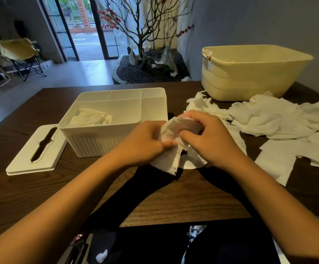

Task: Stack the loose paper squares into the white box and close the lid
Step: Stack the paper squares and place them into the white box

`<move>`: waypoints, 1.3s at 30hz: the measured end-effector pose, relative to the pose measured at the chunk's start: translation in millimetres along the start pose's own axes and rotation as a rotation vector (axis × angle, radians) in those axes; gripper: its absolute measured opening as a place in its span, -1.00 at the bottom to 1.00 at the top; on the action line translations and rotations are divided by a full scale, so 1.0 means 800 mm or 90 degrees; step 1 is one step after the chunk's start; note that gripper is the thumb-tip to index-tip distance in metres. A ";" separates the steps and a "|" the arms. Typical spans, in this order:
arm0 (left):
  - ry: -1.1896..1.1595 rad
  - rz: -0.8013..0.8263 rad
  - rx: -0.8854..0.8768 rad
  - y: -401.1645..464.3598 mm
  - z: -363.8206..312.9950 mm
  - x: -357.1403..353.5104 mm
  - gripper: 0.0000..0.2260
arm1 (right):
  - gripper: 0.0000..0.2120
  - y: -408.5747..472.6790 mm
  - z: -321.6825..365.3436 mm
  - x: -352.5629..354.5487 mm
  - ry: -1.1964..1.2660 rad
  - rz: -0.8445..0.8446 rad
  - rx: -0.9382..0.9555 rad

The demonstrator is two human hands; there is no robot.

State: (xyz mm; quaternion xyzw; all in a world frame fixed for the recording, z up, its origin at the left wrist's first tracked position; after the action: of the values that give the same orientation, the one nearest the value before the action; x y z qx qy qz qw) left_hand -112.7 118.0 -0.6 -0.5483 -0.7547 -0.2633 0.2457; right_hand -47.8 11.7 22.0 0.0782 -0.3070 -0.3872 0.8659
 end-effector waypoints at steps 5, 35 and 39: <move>-0.155 -0.099 0.051 0.024 0.013 -0.029 -0.89 | -0.65 0.008 -0.045 0.063 -0.028 -0.085 -0.066; -0.199 -0.162 -0.028 0.028 -0.001 -0.086 -0.81 | -0.41 -0.031 -0.107 0.093 -0.463 0.205 -0.226; -0.190 -0.147 -0.042 0.041 -0.026 -0.093 -0.84 | -0.58 -0.048 -0.109 0.113 -0.537 0.256 -0.271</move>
State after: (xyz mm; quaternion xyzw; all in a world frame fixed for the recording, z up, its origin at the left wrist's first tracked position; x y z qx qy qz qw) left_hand -58.6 60.6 -29.6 -0.4990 -0.8316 -0.2301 0.0810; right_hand 26.6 -88.7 -19.3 -0.3232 -0.5528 -0.2650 0.7209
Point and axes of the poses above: each hand's wrist, its own y-axis towards the middle knuckle, its own x-axis out of the back of the hand, z = x × y, the point moved 10 cm from there along y, towards the middle knuckle, and after that the axes turned 1 degree about -x, right-handed, at the moved point
